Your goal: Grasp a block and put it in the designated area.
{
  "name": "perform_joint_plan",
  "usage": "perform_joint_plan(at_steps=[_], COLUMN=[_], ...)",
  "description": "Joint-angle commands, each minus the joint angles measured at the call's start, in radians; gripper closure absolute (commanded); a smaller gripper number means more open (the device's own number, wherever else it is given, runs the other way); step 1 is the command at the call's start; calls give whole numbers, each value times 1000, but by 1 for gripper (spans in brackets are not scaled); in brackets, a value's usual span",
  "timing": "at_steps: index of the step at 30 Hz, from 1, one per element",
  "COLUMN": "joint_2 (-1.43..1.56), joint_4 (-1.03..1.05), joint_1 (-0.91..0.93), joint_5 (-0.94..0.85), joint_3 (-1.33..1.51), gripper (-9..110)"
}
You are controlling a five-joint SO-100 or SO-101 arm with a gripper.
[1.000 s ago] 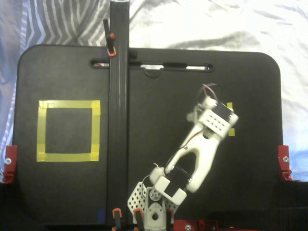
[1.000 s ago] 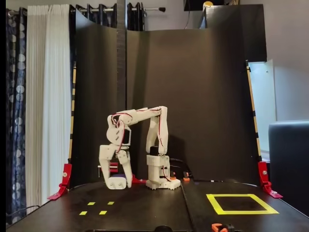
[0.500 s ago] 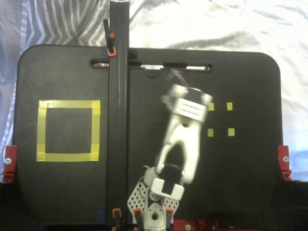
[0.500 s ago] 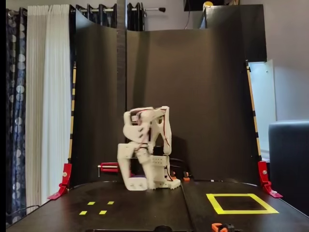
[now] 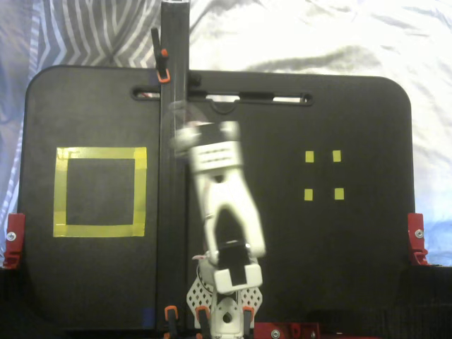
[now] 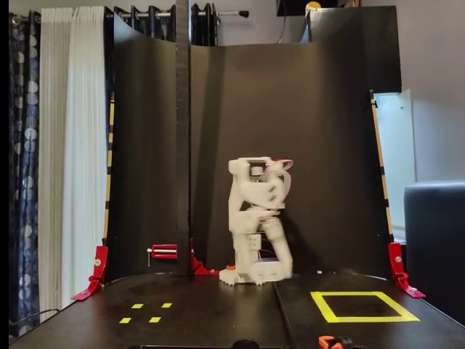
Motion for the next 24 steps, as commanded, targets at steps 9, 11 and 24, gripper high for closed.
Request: perform_joint_plan(at_steps=[9, 11, 24], joint_2=[-26, -48, -212], joint_4=[5, -14, -103], joint_1=[-318, -362, -588], joint_5=[262, 301, 483], joint_3=[-52, -52, -120], gripper=[85, 85, 85])
